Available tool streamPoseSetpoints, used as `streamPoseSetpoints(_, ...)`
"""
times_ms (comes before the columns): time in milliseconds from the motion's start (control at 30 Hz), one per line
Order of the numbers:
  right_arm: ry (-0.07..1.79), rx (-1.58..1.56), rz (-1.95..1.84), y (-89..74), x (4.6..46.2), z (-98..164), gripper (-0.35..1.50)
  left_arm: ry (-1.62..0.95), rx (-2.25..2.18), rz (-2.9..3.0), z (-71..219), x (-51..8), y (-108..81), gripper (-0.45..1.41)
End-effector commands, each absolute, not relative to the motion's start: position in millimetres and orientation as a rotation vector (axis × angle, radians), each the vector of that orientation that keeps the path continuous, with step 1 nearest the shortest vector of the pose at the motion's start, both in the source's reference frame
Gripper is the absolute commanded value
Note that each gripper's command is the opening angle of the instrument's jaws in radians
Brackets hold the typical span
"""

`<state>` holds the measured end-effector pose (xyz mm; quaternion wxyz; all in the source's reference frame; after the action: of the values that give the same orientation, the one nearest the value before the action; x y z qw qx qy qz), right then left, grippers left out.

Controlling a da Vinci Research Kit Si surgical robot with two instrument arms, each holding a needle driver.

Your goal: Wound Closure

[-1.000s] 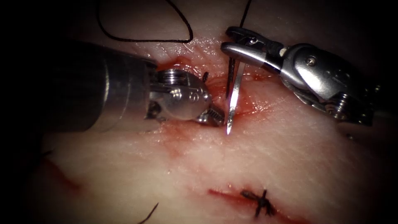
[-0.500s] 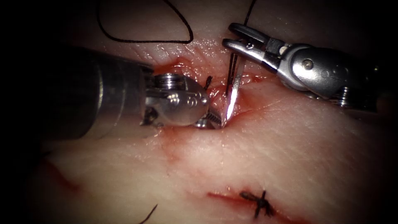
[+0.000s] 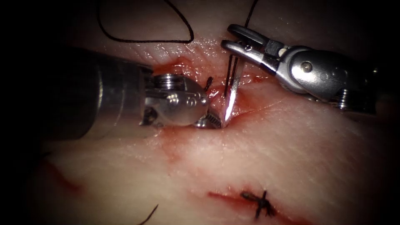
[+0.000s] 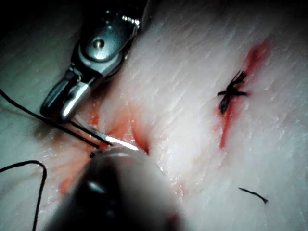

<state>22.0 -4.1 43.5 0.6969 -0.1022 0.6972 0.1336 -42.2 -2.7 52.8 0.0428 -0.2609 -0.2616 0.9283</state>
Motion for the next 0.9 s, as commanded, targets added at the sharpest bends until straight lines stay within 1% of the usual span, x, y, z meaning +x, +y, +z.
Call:
streamPoseSetpoints(33,1.56,-0.23,0.296,-3.8,23.0,43.7,-0.35,-0.798,-0.802,2.839,53.4,-42.8,-2.5,0.12)
streamPoseSetpoints(333,1.56,-0.226,0.291,-4.6,23.6,44.0,-0.35,-0.794,-0.806,2.832,53.5,-42.8,-2.5,0.12)
streamPoseSetpoints(600,1.547,-0.228,0.268,-5.7,24.2,45.0,-0.35,-0.791,-0.813,2.828,53.2,-43.0,-2.6,0.19)
streamPoseSetpoints(733,1.542,-0.228,0.258,-6.1,24.3,45.4,-0.35,-0.791,-0.825,2.818,52.6,-43.1,-2.4,0.31)
streamPoseSetpoints(900,1.534,-0.219,0.235,-7.2,24.5,45.8,-0.35,-0.755,-0.871,2.794,51.7,-42.9,-1.2,0.29)
